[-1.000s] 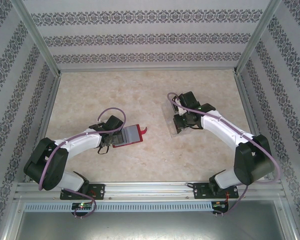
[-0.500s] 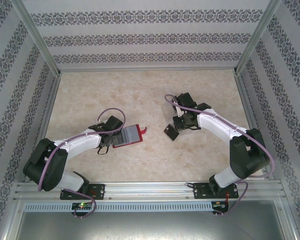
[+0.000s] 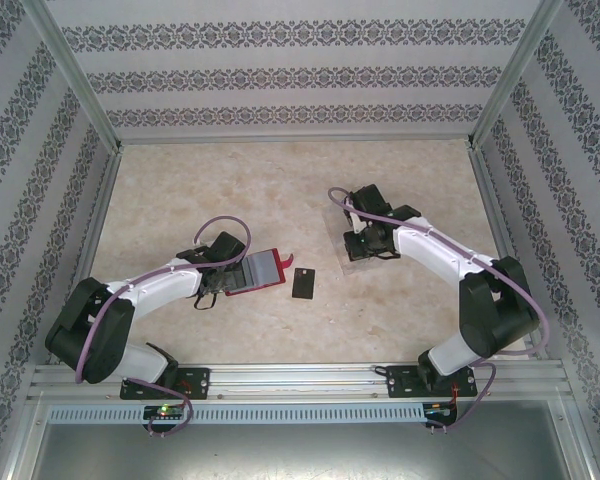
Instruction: Put the credit cards into the card holder
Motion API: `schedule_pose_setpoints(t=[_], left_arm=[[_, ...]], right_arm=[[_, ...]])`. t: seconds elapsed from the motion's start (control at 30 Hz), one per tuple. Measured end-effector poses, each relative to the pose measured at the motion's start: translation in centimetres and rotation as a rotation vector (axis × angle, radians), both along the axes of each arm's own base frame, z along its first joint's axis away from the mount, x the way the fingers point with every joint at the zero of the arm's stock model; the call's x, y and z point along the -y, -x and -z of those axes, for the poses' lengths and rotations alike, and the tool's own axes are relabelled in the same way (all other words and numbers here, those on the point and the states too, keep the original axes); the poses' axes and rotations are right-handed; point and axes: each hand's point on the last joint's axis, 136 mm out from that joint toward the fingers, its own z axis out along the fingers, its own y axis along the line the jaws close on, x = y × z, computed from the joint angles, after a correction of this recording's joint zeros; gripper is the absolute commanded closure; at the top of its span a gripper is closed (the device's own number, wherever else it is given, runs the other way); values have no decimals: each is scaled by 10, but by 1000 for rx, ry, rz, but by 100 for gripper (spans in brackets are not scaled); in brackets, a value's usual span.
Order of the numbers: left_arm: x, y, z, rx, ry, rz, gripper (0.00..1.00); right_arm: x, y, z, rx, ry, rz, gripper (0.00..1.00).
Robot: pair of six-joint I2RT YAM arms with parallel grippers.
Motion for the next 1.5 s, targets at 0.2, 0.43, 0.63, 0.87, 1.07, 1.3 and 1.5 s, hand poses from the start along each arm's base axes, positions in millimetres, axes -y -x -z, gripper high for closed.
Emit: schedule_pose_setpoints(t=[0.2,0.43,0.63,0.87,1.07,1.3,1.5], left_arm=[[0,0,0,0,0,0,0],[8,-9,-25,47,44,5,0],[15,-27,-50,109,149,-13,0],[8,-35,-41,113,313,-62,0],[18,-32,-27,113,434,-39,0],[34,-38,-25,156,524,14,0],[43,-47,-22,172,562,41,0]], right_arm=[[-26,7,-18,21,-102,-11,49],[-93,15,-19,2,-278,-62,36],[-138,18,24,-92,-268,-88,35],[-154,-1,26,-66,-264,-60,39],[-162,-14,33,-61,-258,-43,66],[-160,-13,47,-86,-235,-33,90],[-161,-14,47,-81,-240,-35,98]])
